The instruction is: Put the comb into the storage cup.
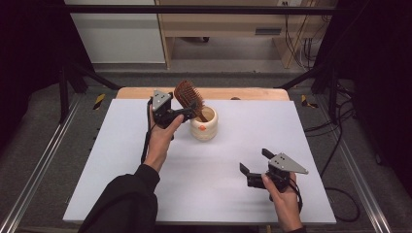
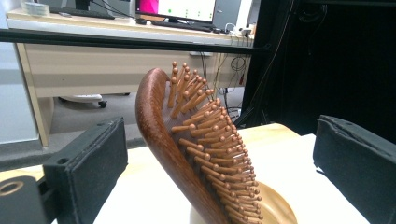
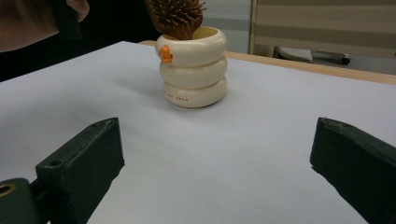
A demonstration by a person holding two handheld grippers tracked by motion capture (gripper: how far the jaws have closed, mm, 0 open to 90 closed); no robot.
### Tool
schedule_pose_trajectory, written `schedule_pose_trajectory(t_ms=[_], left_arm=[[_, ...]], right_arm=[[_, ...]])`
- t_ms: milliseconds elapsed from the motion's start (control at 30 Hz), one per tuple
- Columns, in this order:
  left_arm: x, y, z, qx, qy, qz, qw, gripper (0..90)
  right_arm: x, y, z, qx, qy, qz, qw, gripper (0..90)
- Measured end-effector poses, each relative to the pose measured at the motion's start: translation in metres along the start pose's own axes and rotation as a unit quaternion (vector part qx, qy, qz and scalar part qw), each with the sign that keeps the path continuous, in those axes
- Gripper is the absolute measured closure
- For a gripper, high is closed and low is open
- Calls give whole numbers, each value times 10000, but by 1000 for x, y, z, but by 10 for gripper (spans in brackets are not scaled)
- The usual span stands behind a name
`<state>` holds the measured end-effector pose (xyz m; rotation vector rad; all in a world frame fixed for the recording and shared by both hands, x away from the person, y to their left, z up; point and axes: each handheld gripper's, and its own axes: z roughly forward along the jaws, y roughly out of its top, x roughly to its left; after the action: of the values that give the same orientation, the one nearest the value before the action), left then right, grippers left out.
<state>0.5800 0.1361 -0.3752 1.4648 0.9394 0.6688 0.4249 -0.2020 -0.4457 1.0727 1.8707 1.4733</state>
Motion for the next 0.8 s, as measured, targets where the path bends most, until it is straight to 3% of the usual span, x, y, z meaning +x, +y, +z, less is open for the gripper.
schedule_pose_trajectory(t_ms=[167, 700, 800], left_arm=[[0, 1, -5, 34, 0, 131, 9999, 31], [4, 5, -23, 14, 76, 200, 9998, 34], [6, 7, -27, 3, 73, 135, 9999, 33]], right_arm=[[1, 0, 1, 16, 19, -6, 10000, 29], [2, 0, 2, 26, 29, -16, 10000, 29], [3, 0, 2, 34, 33, -26, 10000, 29]])
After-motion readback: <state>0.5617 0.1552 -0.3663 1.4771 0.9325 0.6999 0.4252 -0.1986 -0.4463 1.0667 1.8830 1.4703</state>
